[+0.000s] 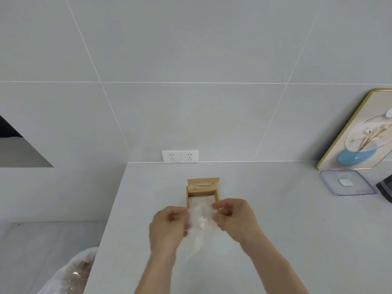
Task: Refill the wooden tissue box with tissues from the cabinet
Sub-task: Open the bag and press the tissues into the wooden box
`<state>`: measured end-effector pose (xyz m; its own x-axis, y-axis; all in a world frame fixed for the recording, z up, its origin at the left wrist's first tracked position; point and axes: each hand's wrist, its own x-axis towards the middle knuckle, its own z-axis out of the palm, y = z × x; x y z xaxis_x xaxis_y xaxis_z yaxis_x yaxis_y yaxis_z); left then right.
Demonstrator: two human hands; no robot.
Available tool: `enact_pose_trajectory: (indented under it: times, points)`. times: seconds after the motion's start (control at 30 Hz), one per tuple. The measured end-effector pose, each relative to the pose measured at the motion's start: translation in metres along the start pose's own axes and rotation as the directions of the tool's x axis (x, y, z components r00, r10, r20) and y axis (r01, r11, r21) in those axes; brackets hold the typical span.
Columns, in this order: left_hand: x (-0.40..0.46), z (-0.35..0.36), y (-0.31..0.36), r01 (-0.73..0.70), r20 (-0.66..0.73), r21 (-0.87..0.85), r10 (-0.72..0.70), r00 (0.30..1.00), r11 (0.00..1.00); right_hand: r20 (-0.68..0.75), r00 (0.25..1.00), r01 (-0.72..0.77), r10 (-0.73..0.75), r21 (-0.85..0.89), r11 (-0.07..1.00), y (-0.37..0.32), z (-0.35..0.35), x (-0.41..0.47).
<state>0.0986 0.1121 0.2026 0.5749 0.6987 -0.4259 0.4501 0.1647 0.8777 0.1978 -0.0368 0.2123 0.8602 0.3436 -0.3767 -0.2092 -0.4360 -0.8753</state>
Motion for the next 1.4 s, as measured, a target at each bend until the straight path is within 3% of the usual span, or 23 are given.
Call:
enact_pose_trajectory:
  times: [0.03, 0.1, 0.2, 0.3, 0.37, 0.43, 0.5, 0.6, 0.67, 0.77, 0.83, 0.9, 0.97, 1.03, 1.13, 1.23, 1.4]
  points:
    - [0.006, -0.010, -0.002, -0.012, -0.029, -0.002, 0.012, 1.000, 1.000, -0.014, 1.000, 0.003, -0.004, -0.028, 1.000, 0.003, -0.005, 0.000]
    - [0.011, -0.024, -0.004, -0.150, -0.003, 0.167, 0.152, 0.988, 0.974, -0.002, 1.000, 0.008, -0.008, -0.121, 0.993, 0.009, -0.008, -0.002]
    - [0.006, -0.021, -0.006, -0.409, 0.123, 0.412, 0.395, 0.911, 0.814, -0.020, 0.996, 0.081, -0.092, -0.325, 0.942, 0.010, 0.005, -0.004]
    - [0.001, -0.018, -0.008, -0.545, 0.262, 0.494, 0.482, 0.836, 0.677, -0.105, 0.980, 0.114, -0.171, -0.409, 0.906, 0.003, 0.012, -0.002]
    - [0.003, -0.022, -0.010, -0.601, 0.360, 0.466, 0.482, 0.799, 0.649, -0.162, 0.983, 0.039, -0.089, -0.291, 0.956, -0.002, 0.009, -0.001]
    - [0.003, -0.027, -0.011, -0.609, 0.378, 0.336, 0.490, 0.786, 0.718, -0.123, 0.992, -0.039, 0.035, -0.033, 0.999, -0.006, 0.010, -0.003]
    - [0.002, -0.028, -0.012, -0.503, 0.250, 0.145, 0.460, 0.852, 0.852, -0.036, 0.995, -0.081, 0.089, 0.195, 0.977, -0.012, 0.010, -0.008]
    - [0.007, -0.027, -0.018, -0.172, 0.083, -0.075, 0.178, 0.981, 0.982, 0.151, 0.988, -0.104, 0.041, 0.440, 0.892, -0.022, 0.004, -0.011]
    - [0.008, -0.029, -0.021, 0.046, 0.176, -0.191, -0.012, 0.984, 0.980, 0.287, 0.957, -0.127, -0.035, 0.529, 0.839, -0.027, -0.001, -0.012]
    - [0.006, -0.031, -0.028, 0.269, 0.428, -0.320, -0.114, 0.897, 0.908, 0.339, 0.938, -0.138, -0.075, 0.561, 0.816, -0.032, -0.008, -0.013]
    - [0.002, -0.033, -0.031, 0.273, 0.469, -0.377, -0.072, 0.880, 0.885, 0.245, 0.969, -0.114, -0.019, 0.515, 0.850, -0.032, -0.009, -0.014]
    - [0.001, -0.032, -0.033, 0.207, 0.397, -0.407, -0.032, 0.917, 0.890, -0.019, 0.999, -0.022, 0.029, 0.270, 0.963, -0.032, -0.009, -0.017]
    - [0.003, -0.029, -0.034, 0.099, 0.295, -0.361, 0.013, 0.955, 0.927, -0.328, 0.939, 0.087, -0.098, -0.050, 0.995, -0.029, -0.013, -0.021]
    - [0.007, -0.027, -0.031, -0.033, 0.191, -0.291, 0.092, 0.977, 0.956, -0.381, 0.881, 0.211, -0.279, -0.212, 0.954, -0.023, -0.020, -0.022]
    - [0.012, -0.027, -0.025, -0.154, 0.097, -0.280, 0.188, 0.977, 0.947, -0.159, 0.938, 0.289, -0.308, -0.129, 0.949, -0.021, -0.025, -0.025]
    - [0.013, -0.025, -0.020, -0.242, 0.073, -0.258, 0.269, 0.960, 0.935, 0.108, 0.980, 0.154, -0.165, 0.103, 0.983, -0.025, -0.025, -0.026]
    - [0.007, -0.024, -0.019, -0.260, 0.113, -0.303, 0.306, 0.945, 0.917, 0.277, 0.960, 0.019, -0.045, 0.096, 0.995, -0.025, -0.019, -0.029]
